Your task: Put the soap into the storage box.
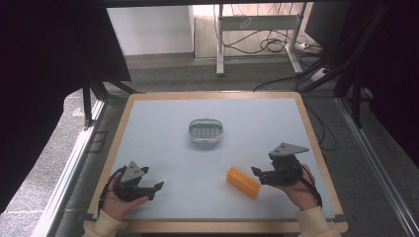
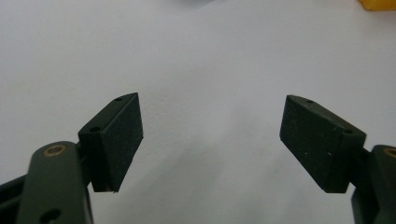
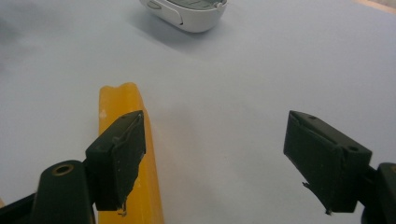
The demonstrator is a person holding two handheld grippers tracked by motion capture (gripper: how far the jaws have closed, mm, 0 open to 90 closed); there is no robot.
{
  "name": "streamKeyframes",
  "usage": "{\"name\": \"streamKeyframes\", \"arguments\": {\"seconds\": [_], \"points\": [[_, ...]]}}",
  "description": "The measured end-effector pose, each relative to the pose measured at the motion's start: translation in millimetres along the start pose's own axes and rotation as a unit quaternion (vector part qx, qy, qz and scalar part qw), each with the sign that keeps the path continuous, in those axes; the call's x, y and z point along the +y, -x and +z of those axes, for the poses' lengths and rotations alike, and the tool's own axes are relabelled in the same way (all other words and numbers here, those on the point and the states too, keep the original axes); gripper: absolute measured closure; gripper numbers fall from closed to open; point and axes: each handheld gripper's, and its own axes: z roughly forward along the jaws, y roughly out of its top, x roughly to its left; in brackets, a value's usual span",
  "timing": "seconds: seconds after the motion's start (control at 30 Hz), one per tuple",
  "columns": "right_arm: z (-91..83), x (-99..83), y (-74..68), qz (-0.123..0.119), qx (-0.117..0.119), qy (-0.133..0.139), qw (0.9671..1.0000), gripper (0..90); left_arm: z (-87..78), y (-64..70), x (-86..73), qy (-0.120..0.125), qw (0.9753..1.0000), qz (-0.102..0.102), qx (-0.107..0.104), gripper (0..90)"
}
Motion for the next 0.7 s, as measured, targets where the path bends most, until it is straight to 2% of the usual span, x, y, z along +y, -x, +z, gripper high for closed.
{"name": "streamKeyframes", "arguments": {"seconds": [0.7], "points": [[1.9, 19.0, -14.1, -0.02, 0.01, -0.023, 0.9995, 20.4, 1.4, 1.4, 0.0, -0.005, 1.0, 0.006, 0.0, 20.9]]}}
